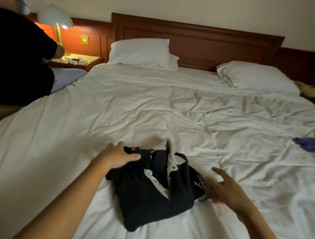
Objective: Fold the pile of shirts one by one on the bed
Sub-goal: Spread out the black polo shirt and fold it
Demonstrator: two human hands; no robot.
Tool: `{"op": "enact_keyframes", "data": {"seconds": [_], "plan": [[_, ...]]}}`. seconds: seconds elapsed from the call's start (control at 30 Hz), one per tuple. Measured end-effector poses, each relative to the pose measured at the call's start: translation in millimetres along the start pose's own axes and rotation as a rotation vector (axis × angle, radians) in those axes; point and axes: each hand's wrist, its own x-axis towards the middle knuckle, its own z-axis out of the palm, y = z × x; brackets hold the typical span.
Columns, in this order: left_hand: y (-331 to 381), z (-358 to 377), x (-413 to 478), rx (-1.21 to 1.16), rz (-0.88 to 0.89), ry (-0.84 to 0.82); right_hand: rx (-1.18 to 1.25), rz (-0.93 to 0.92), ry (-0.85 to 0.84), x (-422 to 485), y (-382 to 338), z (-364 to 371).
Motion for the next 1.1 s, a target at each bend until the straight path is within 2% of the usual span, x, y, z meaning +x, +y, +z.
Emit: {"op": "enact_keyframes", "data": {"seconds": [0.2, 0.37, 0.5, 0.6, 0.7, 0.83, 0.93, 1.03, 1.1], "plan": [[-26, 58, -70, -0.368, -0.053, 0.243, 0.124, 0.003, 0.014, 10, -3, 38], [-28, 68, -88, -0.787, 0.037, 0.117, 0.285, 0.011, 0.054, -33, 11, 40], [-40, 50, -86, -0.875, 0.123, 0.217, 0.391, -0.003, -0.125, -76, 19, 35], [-60, 34, -84, -0.846, 0.099, 0.155, 0.360, 0.021, -0.260, -95, 22, 35], [-64, 30, -85, -0.829, -0.022, 0.070, 0.359, 0.074, -0.096, -85, 18, 40], [-44, 22, -73, -0.755, -0.151, 0.091, 0.201, 0.061, 0.083, -40, -1, 51], [-28, 27, -70, -0.877, -0.138, 0.073, 0.267, 0.045, 0.068, -12, -12, 65], [-19, 28, -69, -0.923, -0.091, 0.167, 0.327, 0.031, 0.021, -2, -10, 71], [-17, 21, -66, -1.003, -0.029, 0.196, 0.394, -0.011, 0.053, -5, -5, 65]]}}
